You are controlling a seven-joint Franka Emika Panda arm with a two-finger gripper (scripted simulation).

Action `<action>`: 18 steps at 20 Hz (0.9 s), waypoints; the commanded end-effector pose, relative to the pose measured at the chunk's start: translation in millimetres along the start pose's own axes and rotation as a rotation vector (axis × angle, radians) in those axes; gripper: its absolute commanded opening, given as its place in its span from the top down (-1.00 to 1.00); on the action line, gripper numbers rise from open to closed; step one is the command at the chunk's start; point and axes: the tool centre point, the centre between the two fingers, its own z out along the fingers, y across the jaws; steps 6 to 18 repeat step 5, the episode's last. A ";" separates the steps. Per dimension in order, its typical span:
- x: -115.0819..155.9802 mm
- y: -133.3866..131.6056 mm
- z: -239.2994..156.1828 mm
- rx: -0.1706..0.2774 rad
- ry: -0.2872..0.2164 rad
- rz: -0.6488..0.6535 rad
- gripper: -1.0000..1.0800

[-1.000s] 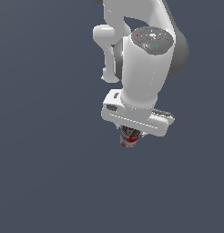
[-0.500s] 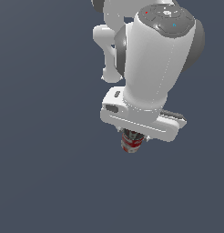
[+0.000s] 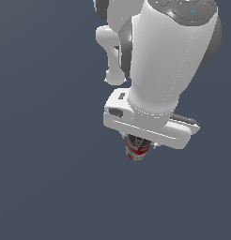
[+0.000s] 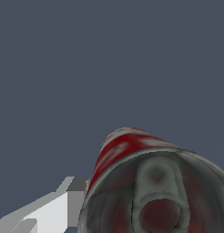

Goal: Pick up the object and move it to a goal position.

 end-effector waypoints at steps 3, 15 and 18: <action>2.8 -1.3 -5.3 0.002 0.004 0.000 1.00; 3.0 -1.4 -5.5 0.002 0.004 0.000 1.00; 3.0 -1.4 -5.5 0.002 0.004 0.000 1.00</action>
